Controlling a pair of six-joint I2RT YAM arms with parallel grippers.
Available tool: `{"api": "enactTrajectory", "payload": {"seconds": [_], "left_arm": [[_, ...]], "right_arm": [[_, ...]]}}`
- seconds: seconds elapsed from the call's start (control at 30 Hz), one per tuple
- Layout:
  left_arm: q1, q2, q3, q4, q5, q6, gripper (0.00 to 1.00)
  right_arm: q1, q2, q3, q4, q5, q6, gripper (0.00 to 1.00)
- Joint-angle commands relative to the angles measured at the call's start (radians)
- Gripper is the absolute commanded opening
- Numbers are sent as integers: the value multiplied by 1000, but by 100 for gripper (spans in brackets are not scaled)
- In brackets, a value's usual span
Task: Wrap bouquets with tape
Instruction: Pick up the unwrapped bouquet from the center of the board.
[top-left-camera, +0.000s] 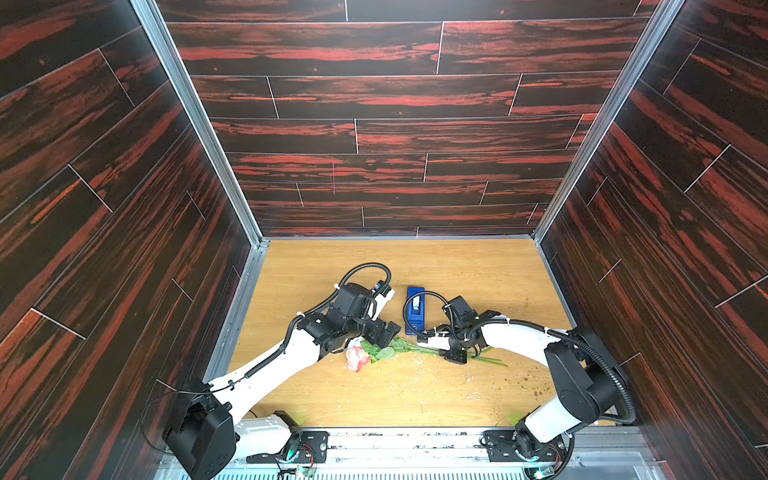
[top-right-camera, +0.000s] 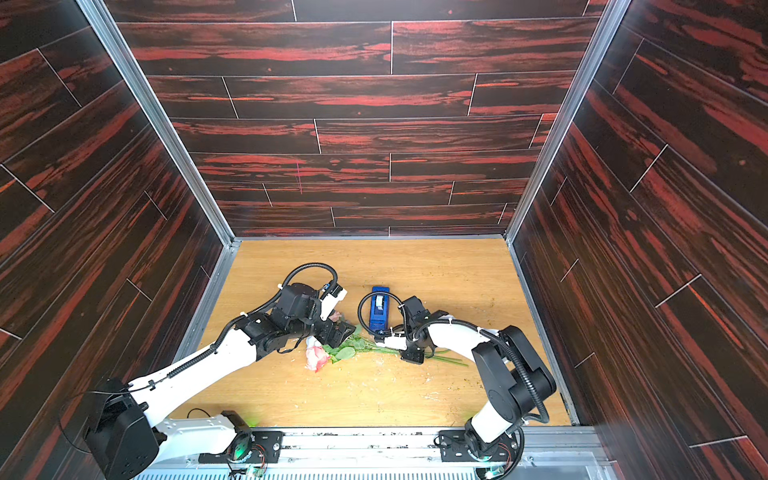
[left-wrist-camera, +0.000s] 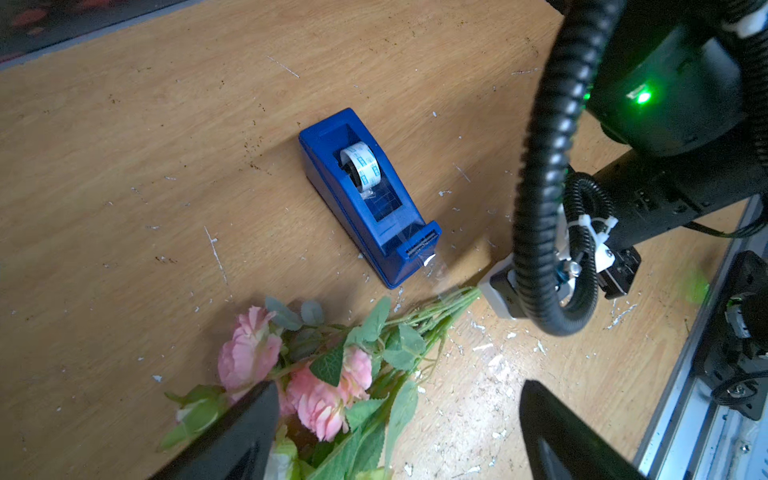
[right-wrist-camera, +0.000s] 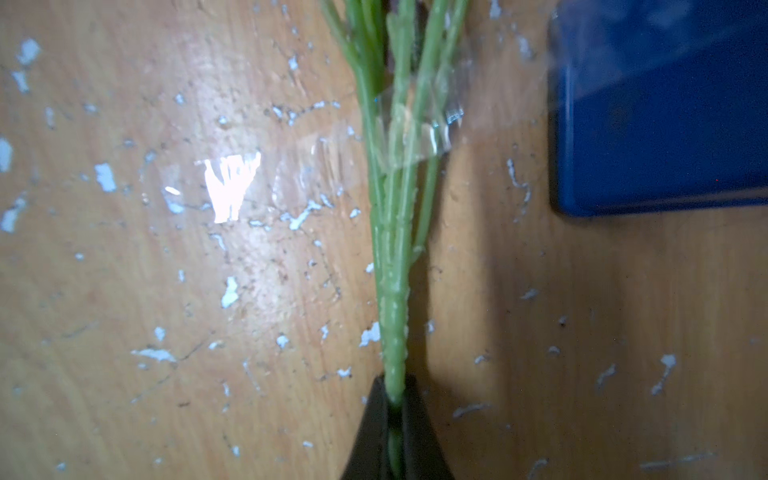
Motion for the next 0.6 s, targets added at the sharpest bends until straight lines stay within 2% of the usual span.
{"api": "enactTrajectory", "payload": {"seconds": [0.0,0.17,0.3,0.57], "left_arm": [[-1,-42,-19,12,8,-27,94],[-2,-63,-40,30,18,-51,94],[-15,-80,-66,39,7,-79,93],[-99,-117,-113,62,-53,-130,93]], "right_arm": [[6,30,-78,-38,23,-7,0],[5,-78,-68,-37,-57,4,0],[6,-110,-32,-50,-119,12,0],[8,-158,-8,-65,-187,5,0]]}}
